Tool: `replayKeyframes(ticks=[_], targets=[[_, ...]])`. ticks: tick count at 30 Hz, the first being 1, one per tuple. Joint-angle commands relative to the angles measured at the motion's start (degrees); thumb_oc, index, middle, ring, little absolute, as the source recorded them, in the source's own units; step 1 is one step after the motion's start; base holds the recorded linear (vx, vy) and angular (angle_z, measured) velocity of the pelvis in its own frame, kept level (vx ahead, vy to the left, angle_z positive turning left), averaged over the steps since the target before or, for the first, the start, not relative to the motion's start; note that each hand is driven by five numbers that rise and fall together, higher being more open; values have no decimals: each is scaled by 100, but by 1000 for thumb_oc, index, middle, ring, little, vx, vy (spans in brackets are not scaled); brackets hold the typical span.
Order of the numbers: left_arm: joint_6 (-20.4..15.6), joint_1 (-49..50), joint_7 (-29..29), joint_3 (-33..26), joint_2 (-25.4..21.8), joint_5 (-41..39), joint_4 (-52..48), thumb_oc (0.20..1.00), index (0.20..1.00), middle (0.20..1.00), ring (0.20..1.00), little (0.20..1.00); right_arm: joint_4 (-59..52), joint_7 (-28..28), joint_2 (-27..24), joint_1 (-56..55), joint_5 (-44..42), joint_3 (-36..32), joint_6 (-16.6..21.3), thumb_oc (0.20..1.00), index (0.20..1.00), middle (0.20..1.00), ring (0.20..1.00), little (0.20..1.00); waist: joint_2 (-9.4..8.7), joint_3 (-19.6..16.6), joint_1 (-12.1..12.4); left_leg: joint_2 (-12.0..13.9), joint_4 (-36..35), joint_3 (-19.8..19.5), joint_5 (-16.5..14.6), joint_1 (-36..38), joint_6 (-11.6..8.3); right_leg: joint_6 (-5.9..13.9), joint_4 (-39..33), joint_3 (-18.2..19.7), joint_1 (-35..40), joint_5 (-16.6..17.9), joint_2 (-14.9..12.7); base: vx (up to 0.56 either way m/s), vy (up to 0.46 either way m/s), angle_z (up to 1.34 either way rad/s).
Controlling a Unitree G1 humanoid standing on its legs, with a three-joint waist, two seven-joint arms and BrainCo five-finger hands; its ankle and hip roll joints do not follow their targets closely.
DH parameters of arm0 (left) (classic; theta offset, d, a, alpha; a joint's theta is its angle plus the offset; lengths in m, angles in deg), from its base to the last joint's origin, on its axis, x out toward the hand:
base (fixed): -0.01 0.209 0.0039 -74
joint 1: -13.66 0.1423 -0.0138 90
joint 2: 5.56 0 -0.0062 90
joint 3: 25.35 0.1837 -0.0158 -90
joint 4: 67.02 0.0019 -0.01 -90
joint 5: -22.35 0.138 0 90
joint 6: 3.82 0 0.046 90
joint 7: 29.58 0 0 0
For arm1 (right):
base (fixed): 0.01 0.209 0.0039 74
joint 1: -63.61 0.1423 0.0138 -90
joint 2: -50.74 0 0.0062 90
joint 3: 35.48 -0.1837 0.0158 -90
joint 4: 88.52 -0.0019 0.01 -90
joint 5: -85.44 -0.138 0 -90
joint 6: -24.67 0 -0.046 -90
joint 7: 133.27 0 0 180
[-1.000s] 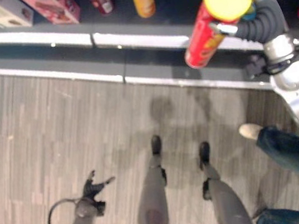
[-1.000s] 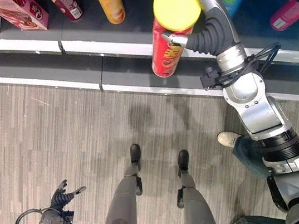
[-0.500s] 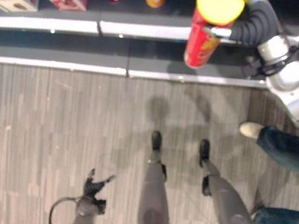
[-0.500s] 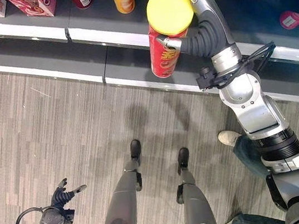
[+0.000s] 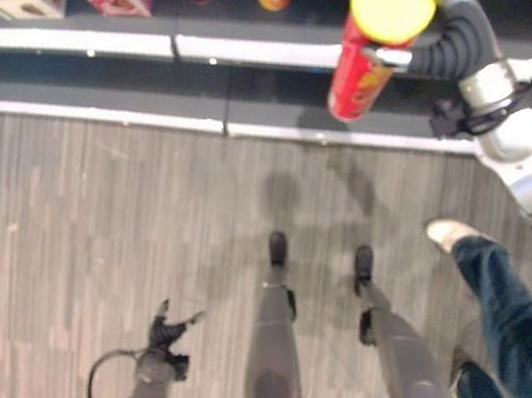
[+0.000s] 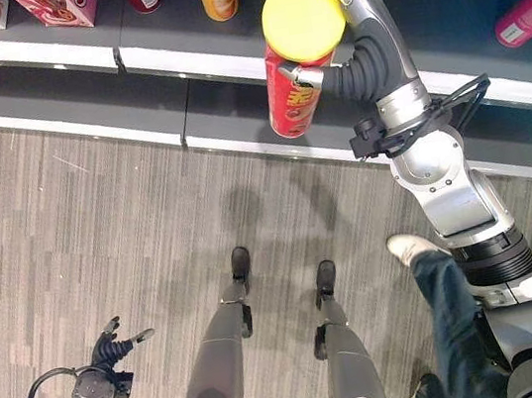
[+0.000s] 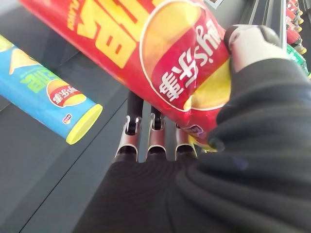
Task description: Put the goods on the table back onto the shelves and tidy them up.
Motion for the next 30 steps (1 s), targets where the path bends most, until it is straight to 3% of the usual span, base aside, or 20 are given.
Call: replayKeyframes(ticks=[1,9,13,18,22,24,25,26,27,29,30], targets=[[-15,119,109,45,-222,164,114,1000,1000,1000,1000,1000,-70,252,41,-34,-3,-14,326,200,200,200,200,200,-70,-510,-31,60,442,97,-1040,303,-92,708,316,279,-61,-371,-355,92,17,-2],[-33,-16,-36,250,-291,202,-8,1000,1000,1000,1000,1000,428,258,36,-529,-415,-260,348,200,200,200,200,200,-295,-933,-180,89,-680,306,-617,1067,-213,816,-209,380,231,-249,-286,67,18,-10],[-41,-34,-89,288,-301,184,-206,1000,1000,1000,1000,1000,680,287,-35,-727,-566,-476,319,200,200,200,200,200,-362,-974,-213,125,-673,402,-617,1220,-202,843,-137,403,320,-280,-226,41,-64,-8],[-57,3,-148,274,-314,118,-348,1000,1000,1000,1000,1000,769,210,-208,-950,-654,-582,301,200,200,200,200,200,-346,-914,-200,371,-425,413,-738,1378,-296,651,209,471,352,-621,-64,95,-190,-19],[-15,238,-269,228,-246,112,-405,1000,1000,1000,1000,1000,711,131,-288,-1175,-753,-685,338,200,200,200,200,200,-376,-777,-131,782,157,406,-840,1597,-427,360,676,380,547,-1009,264,134,-261,0],[-6,269,-286,232,-227,103,-426,1000,1000,1000,1000,1000,679,106,-327,-1184,-786,-689,341,200,200,200,200,200,-363,-745,-117,836,419,346,-850,1547,-430,292,768,334,575,-1079,337,69,-196,-2],[37,268,-269,270,-168,132,-381,1000,1000,1000,1000,1000,663,78,-351,-1175,-895,-668,340,200,200,200,200,200,-367,-643,-84,721,919,178,-837,1380,-370,190,814,250,644,-1146,364,99,-247,1],[48,278,-264,268,-132,131,-328,1000,1000,1000,1000,1000,660,43,-324,-1145,-943,-603,324,200,200,200,200,200,-364,-602,-49,503,1017,70,-1031,1278,-249,167,830,235,690,-1198,370,136,-173,12],[73,315,-284,264,-74,164,-234,1000,1000,1000,1000,1000,635,-52,-328,-1156,-964,-583,311,200,200,200,200,200,-286,-669,-35,43,731,24,-1053,1069,-57,221,770,262,704,-1212,398,158,-27,19],[72,314,-303,303,-31,175,-169,1000,1000,1000,1000,1000,640,-71,-369,-1188,-957,-602,306,200,200,200,200,200,-218,-724,-15,-106,525,91,-868,955,-5,241,745,240,723,-1251,403,131,86,22],[73,364,-270,295,-46,222,32,1000,1000,1000,1000,1000,696,-36,-360,-1084,-984,-481,355,200,200,200,200,200,-55,-792,121,-237,63,219,-675,864,53,293,893,243,719,-1468,570,75,127,9]])
